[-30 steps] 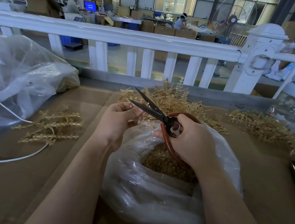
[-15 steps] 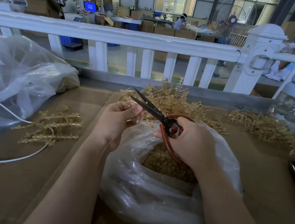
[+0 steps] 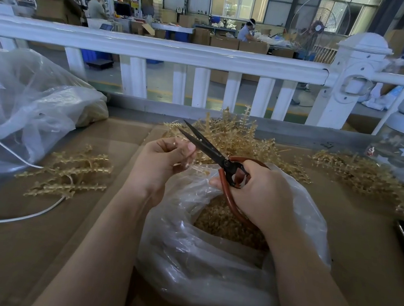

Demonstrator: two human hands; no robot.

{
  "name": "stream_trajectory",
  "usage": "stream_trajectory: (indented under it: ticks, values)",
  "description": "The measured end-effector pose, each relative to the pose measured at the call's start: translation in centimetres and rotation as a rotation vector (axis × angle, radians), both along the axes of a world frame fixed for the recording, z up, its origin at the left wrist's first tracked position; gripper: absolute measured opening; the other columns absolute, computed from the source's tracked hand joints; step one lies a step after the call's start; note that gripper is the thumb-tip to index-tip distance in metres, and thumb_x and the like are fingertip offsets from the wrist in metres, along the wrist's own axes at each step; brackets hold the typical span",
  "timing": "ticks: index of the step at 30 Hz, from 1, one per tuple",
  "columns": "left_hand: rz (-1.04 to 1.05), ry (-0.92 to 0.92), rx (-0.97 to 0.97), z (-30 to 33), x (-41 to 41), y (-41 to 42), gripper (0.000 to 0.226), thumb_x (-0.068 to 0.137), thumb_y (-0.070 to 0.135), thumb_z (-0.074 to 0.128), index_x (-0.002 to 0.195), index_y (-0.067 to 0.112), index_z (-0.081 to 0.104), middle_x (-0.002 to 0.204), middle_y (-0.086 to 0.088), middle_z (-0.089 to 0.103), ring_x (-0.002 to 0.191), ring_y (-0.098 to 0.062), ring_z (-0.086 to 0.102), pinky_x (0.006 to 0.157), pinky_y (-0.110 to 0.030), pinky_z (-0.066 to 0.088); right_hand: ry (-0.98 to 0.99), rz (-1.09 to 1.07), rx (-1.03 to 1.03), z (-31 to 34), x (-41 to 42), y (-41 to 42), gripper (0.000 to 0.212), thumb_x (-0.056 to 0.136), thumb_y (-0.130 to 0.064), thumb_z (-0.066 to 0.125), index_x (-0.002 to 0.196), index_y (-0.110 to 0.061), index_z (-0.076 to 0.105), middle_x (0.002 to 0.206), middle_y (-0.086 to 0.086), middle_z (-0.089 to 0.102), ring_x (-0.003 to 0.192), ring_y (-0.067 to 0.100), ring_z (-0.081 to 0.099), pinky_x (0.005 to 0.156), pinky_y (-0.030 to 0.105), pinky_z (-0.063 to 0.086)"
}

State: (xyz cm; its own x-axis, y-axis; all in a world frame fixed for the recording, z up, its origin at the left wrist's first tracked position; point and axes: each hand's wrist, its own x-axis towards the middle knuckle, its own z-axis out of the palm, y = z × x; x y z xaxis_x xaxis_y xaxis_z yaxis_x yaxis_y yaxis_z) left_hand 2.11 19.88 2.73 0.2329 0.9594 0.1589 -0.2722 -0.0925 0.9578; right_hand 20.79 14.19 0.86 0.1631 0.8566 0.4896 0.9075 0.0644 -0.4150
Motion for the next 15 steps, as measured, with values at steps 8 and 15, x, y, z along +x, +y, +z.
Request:
stream_trajectory:
  ticks: [8, 15]
  values:
    - [0.038, -0.023, -0.019, 0.29, 0.07, -0.26, 0.023, 0.091, 0.008, 0.063, 0.071, 0.017, 0.061, 0.07, 0.0, 0.066, 0.062, -0.012, 0.051, 0.066, -0.022, 0.049, 0.002, 0.003, -0.012, -0.23, -0.03, -0.15, 0.067, 0.07, -0.089, 0.049, 0.098, -0.032, 0.071, 0.077, -0.017, 0.067, 0.065, -0.001, 0.055, 0.055, 0.009, 0.038]
    - [0.08, 0.018, 0.055, 0.29, 0.32, -0.53, 0.017, 0.091, -0.001, 0.059, 0.083, 0.01, 0.069, 0.069, -0.005, 0.064, 0.058, -0.013, 0.048, 0.064, -0.023, 0.046, -0.052, -0.011, 0.01, 0.08, -0.11, -0.47, 0.058, 0.073, -0.086, 0.05, 0.095, -0.034, 0.066, 0.079, -0.023, 0.062, 0.065, -0.005, 0.048, 0.055, 0.011, 0.036]
